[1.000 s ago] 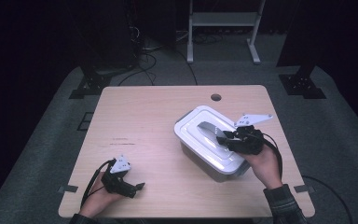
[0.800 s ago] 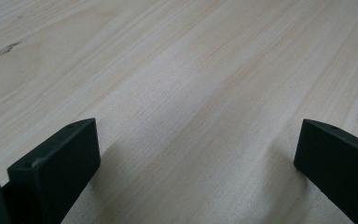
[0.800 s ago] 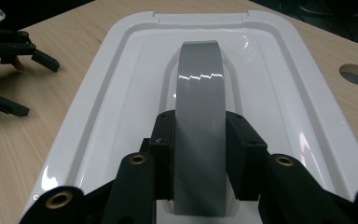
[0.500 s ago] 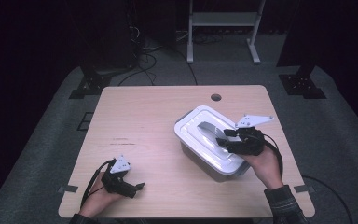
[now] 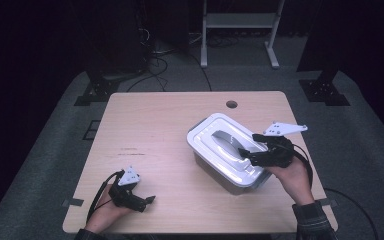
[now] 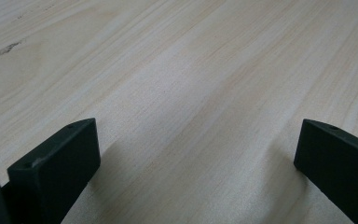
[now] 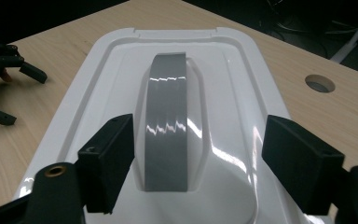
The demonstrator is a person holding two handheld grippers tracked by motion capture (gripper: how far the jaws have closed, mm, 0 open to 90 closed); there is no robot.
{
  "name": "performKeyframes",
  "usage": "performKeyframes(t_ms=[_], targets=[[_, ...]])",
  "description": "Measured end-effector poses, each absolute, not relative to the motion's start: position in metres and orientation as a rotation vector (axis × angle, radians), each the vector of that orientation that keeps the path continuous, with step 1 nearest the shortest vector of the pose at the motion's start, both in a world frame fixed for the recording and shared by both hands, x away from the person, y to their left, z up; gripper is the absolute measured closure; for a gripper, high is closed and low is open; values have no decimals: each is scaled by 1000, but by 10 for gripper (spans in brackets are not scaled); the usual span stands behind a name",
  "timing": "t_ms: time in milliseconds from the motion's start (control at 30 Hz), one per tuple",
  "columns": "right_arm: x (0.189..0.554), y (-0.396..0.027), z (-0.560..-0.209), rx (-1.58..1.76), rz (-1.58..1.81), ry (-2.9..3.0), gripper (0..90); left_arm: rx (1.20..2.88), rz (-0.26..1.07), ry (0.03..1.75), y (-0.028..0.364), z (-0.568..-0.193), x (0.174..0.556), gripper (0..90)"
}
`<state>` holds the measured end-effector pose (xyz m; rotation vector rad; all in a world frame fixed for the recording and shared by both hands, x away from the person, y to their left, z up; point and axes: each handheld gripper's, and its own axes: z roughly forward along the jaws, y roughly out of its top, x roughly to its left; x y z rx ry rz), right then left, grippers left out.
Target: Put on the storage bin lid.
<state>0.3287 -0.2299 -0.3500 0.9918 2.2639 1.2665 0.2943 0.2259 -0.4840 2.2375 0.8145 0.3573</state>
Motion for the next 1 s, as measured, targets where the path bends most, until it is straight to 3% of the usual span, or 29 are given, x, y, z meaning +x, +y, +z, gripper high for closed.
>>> performKeyframes(t_ms=[500,1000], targets=[[313,-257,-354,1040,1282,2172,19,2236,355,810,226,-484,296,0],[281,-300,-378,1055,1279,2141,16,2237,357,809,226,-484,296,0]])
